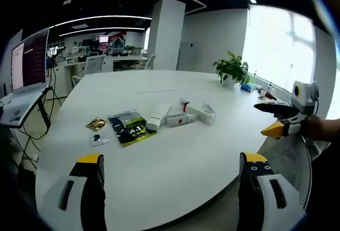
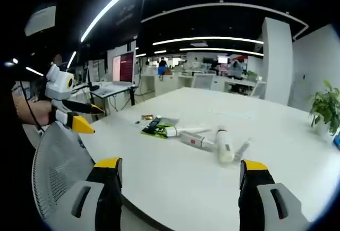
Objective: Arrange the skincare products in the storage area until every visible bottle or jar stands upright without overlapping.
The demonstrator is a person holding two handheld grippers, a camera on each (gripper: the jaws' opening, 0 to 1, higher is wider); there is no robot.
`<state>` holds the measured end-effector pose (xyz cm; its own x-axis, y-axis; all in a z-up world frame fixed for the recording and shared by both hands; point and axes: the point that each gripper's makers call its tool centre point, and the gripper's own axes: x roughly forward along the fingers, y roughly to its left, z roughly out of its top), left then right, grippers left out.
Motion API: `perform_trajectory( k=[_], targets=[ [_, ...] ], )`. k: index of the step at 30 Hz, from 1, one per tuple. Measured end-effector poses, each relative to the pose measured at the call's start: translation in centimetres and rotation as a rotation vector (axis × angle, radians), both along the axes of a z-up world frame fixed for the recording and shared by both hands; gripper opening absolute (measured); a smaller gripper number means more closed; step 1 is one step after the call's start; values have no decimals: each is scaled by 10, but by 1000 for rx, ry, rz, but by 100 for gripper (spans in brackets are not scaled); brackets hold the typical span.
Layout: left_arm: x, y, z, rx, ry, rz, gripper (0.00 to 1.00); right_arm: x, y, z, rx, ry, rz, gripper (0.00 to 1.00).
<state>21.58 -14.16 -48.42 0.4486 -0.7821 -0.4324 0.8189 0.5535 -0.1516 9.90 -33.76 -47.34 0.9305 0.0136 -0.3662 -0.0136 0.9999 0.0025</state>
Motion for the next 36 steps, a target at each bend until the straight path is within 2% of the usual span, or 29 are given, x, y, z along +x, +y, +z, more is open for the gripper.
perform_trajectory(
  k=[36],
  targets=[
    [-1, 0, 0, 9, 8, 1, 99, -1, 0, -4, -5, 16, 3, 92]
  ],
)
